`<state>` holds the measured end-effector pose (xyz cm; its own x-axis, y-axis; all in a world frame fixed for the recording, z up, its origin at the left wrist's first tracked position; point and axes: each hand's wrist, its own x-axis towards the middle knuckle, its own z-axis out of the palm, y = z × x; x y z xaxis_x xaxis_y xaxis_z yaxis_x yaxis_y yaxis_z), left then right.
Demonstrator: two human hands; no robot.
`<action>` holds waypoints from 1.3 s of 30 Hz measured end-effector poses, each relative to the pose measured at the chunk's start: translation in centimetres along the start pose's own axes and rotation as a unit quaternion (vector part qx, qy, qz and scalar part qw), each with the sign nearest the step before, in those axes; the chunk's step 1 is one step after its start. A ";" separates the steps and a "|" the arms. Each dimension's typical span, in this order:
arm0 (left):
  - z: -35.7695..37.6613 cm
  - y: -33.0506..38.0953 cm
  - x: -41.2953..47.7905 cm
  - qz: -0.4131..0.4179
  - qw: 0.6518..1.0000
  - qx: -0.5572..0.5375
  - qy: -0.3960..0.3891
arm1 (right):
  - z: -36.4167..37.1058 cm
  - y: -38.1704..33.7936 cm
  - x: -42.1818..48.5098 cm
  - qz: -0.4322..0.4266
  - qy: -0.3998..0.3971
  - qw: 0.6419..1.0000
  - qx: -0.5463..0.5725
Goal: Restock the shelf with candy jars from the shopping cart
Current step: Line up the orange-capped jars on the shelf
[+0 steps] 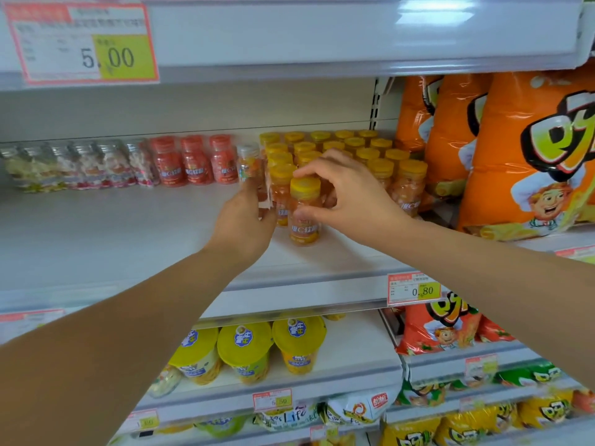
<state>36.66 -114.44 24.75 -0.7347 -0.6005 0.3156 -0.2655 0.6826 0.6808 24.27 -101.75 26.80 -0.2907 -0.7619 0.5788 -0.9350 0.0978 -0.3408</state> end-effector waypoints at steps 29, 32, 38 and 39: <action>-16.7 -14.5 -22.2 -0.069 0.971 0.039 0.227 | 16.2 -23.5 -5.7 -0.148 -0.104 0.976 0.122; -19.1 -22.0 -30.1 -0.165 0.959 0.052 0.226 | 23.1 -29.1 -8.1 -0.146 -0.203 0.953 0.172; -22.6 -35.0 -46.3 -0.344 0.921 0.138 0.122 | 36.5 -38.6 -14.2 -0.129 -0.377 0.896 0.198; -23.0 -36.6 -48.5 -0.373 0.909 0.159 0.094 | 38.6 -39.9 -15.1 -0.127 -0.400 0.888 0.189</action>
<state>96.38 -119.84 -0.26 -0.1636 -0.9861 -0.0276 -0.8353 0.1236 0.5358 73.75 -118.87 3.09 0.2983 -0.9544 0.0117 -0.7714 -0.2483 -0.5859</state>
